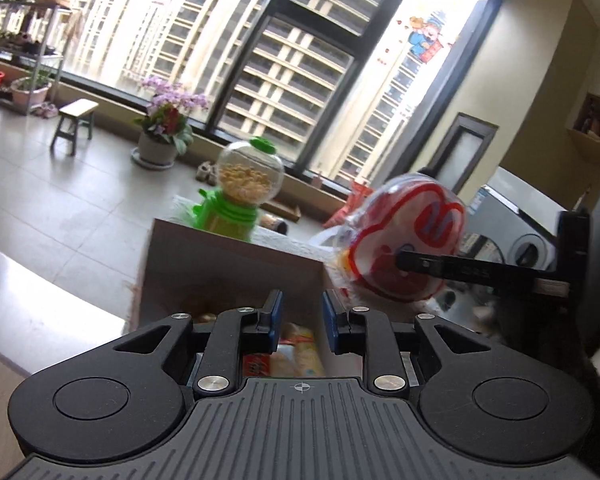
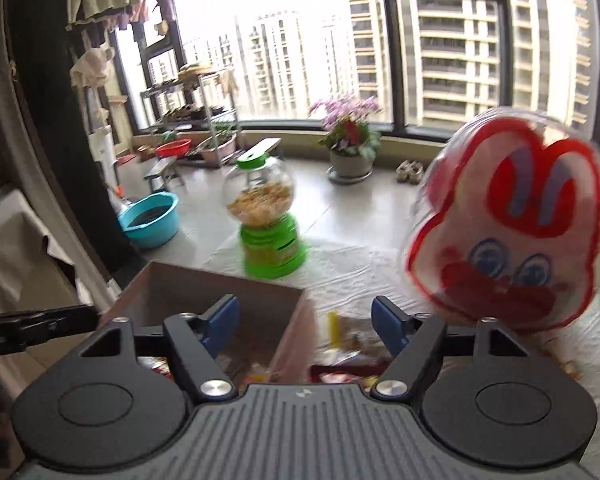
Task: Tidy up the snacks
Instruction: 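Carry both snacks into the pink box and open both tools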
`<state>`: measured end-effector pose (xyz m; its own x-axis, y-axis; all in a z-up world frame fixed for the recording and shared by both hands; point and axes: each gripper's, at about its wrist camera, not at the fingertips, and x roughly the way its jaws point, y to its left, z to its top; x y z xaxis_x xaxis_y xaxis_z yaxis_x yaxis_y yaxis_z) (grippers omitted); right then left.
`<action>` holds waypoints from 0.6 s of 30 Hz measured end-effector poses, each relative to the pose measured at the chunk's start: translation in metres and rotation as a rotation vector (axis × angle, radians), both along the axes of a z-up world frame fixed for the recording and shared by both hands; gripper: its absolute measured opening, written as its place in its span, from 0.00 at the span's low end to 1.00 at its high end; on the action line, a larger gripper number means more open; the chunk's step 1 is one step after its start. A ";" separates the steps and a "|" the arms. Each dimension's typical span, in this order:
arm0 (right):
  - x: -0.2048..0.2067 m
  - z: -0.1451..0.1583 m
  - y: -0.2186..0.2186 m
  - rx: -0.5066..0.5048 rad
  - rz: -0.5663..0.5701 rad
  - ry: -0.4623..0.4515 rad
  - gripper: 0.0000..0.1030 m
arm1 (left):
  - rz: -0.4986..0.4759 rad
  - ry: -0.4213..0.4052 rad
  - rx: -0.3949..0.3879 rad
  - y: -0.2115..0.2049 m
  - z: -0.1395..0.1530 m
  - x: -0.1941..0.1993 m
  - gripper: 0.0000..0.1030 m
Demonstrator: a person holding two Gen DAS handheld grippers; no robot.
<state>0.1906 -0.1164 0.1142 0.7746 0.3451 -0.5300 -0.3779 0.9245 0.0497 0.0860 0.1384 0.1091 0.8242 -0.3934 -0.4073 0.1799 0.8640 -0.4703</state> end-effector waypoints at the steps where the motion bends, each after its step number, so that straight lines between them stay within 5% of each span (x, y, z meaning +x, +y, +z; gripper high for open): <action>1: 0.010 -0.005 -0.008 -0.014 -0.025 0.013 0.76 | -0.061 0.010 -0.029 -0.009 -0.002 -0.001 0.24; 7: 0.064 -0.065 -0.014 -0.079 -0.078 0.164 0.76 | -0.297 0.141 0.023 -0.065 -0.035 -0.014 0.24; 11: 0.089 -0.073 -0.009 0.044 -0.100 0.147 0.76 | -0.317 0.224 0.054 -0.079 -0.058 -0.015 0.24; 14: 0.113 -0.081 0.007 0.025 -0.083 0.174 0.74 | -0.284 0.259 0.053 -0.074 -0.068 -0.014 0.24; 15: 0.119 -0.085 0.012 0.006 -0.075 0.190 0.71 | -0.271 0.267 0.049 -0.071 -0.071 -0.014 0.24; 17: 0.123 -0.093 0.022 -0.046 -0.043 0.238 0.42 | -0.249 0.280 0.037 -0.068 -0.076 -0.015 0.24; 18: 0.121 -0.096 0.021 -0.071 -0.039 0.247 0.41 | -0.242 0.282 0.029 -0.065 -0.078 -0.016 0.24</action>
